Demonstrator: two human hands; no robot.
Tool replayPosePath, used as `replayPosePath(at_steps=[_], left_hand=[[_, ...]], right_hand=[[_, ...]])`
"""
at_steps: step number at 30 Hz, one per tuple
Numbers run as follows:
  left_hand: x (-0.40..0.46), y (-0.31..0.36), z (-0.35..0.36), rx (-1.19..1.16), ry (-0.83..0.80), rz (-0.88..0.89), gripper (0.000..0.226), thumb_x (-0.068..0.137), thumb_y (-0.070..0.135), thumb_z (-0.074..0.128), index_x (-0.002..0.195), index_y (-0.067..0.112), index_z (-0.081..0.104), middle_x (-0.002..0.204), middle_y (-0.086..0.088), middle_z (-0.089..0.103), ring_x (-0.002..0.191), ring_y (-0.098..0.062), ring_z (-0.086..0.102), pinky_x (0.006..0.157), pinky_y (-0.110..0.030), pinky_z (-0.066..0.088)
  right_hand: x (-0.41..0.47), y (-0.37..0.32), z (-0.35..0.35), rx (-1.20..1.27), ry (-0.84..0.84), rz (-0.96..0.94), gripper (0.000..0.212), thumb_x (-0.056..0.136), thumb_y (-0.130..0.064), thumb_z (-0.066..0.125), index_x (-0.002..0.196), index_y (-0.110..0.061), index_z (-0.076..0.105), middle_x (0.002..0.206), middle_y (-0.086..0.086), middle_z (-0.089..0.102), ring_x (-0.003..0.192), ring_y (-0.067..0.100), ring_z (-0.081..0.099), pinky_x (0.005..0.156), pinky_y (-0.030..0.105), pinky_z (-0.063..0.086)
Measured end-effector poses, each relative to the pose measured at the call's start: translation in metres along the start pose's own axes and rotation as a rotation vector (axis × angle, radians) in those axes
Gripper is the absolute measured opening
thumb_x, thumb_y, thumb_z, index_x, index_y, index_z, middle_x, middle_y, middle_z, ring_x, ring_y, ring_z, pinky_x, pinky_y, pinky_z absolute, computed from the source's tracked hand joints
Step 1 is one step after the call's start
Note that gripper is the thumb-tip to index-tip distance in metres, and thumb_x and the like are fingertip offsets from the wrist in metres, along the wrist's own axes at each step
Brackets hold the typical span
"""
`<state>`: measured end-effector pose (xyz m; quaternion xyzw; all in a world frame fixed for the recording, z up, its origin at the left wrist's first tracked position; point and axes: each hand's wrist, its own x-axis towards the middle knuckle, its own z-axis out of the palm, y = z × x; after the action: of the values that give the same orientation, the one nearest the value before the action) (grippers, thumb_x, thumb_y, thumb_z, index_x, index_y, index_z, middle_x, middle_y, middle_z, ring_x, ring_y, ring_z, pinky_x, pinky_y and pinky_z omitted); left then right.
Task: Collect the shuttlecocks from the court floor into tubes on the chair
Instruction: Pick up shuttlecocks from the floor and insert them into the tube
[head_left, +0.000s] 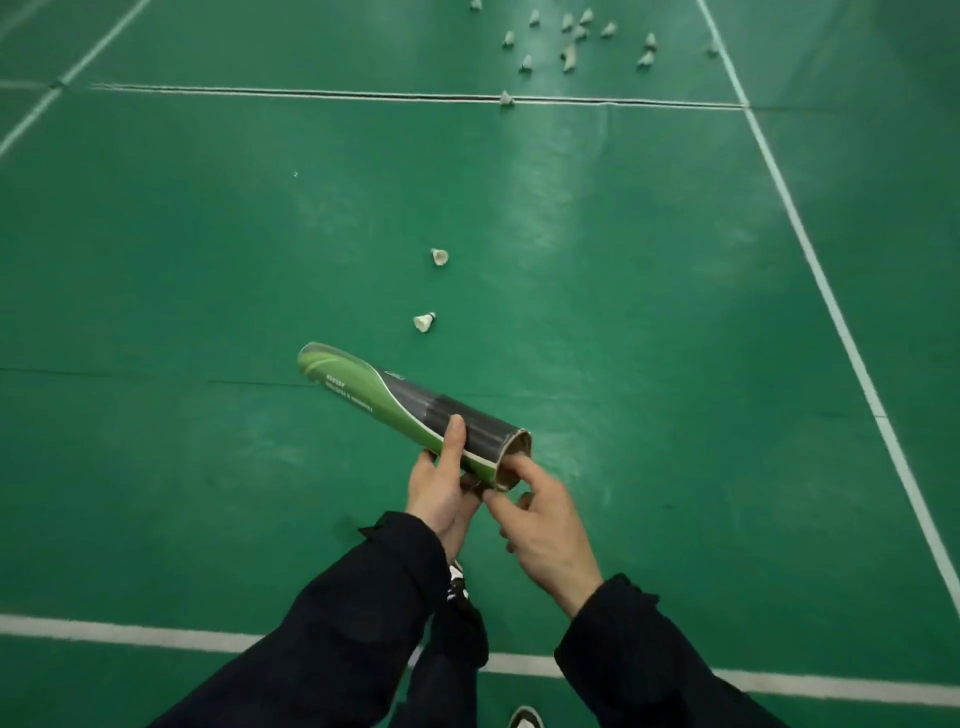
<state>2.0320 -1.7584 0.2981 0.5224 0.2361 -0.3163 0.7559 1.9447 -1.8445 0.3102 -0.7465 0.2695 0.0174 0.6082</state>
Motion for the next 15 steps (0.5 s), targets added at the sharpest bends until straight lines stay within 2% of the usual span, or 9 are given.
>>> replayPosePath(at_steps=[3, 5, 7, 10, 12, 15], left_hand=[[0.037, 0.033, -0.007, 0.003, 0.011, -0.017, 0.058, 0.098, 0.04, 0.064, 0.136, -0.002, 0.053, 0.118, -0.022, 0.075, 0.104, -0.034, 0.074, 0.078, -0.038, 0.065], [0.059, 0.054, -0.013, 0.013, 0.035, -0.022, 0.057, 0.099, 0.039, 0.063, 0.136, -0.002, 0.052, 0.117, -0.022, 0.075, 0.093, -0.03, 0.076, 0.068, -0.034, 0.064], [0.079, 0.074, -0.018, 0.03, 0.048, -0.038, 0.059, 0.1, 0.04, 0.062, 0.137, -0.005, 0.05, 0.119, -0.025, 0.073, 0.08, -0.027, 0.075, 0.055, -0.031, 0.059], [0.107, 0.105, -0.026, 0.051, 0.055, -0.056, 0.064, 0.101, 0.044, 0.059, 0.137, -0.008, 0.05, 0.108, -0.023, 0.071, 0.066, -0.026, 0.068, 0.038, -0.025, 0.045], [0.128, 0.124, -0.027, 0.055, 0.061, -0.056, 0.066, 0.101, 0.045, 0.058, 0.137, -0.009, 0.05, 0.102, -0.02, 0.07, 0.065, -0.026, 0.066, 0.036, -0.023, 0.04], [0.166, 0.152, -0.026, 0.047, 0.056, -0.069, 0.065, 0.101, 0.044, 0.058, 0.138, -0.009, 0.05, 0.093, -0.015, 0.071, 0.053, -0.018, 0.066, 0.037, -0.021, 0.042]], right_hand=[[0.051, -0.022, 0.024, -0.092, -0.097, 0.03, 0.025, 0.099, -0.017, 0.059, 0.109, -0.04, 0.064, 0.096, -0.006, 0.067, 0.068, 0.005, 0.06, 0.058, 0.019, 0.045], [0.084, -0.035, 0.041, -0.13, -0.174, 0.083, 0.018, 0.102, -0.019, 0.054, 0.116, -0.023, 0.064, 0.092, 0.0, 0.067, 0.064, 0.008, 0.062, 0.052, 0.021, 0.047], [0.111, -0.047, 0.056, -0.124, -0.243, 0.137, 0.017, 0.104, -0.018, 0.052, 0.116, -0.014, 0.063, 0.092, 0.006, 0.068, 0.06, 0.009, 0.063, 0.049, 0.025, 0.05], [0.147, -0.066, 0.073, -0.039, -0.25, 0.164, 0.016, 0.102, -0.011, 0.053, 0.114, -0.01, 0.064, 0.091, 0.01, 0.067, 0.058, 0.009, 0.062, 0.05, 0.028, 0.052], [0.172, -0.079, 0.084, 0.015, -0.244, 0.172, 0.017, 0.101, -0.005, 0.053, 0.112, -0.011, 0.064, 0.089, 0.011, 0.065, 0.056, 0.009, 0.06, 0.048, 0.027, 0.051], [0.213, -0.096, 0.099, 0.093, -0.249, 0.198, 0.02, 0.1, -0.001, 0.052, 0.1, -0.019, 0.062, 0.083, 0.011, 0.064, 0.054, 0.011, 0.059, 0.047, 0.027, 0.051]])
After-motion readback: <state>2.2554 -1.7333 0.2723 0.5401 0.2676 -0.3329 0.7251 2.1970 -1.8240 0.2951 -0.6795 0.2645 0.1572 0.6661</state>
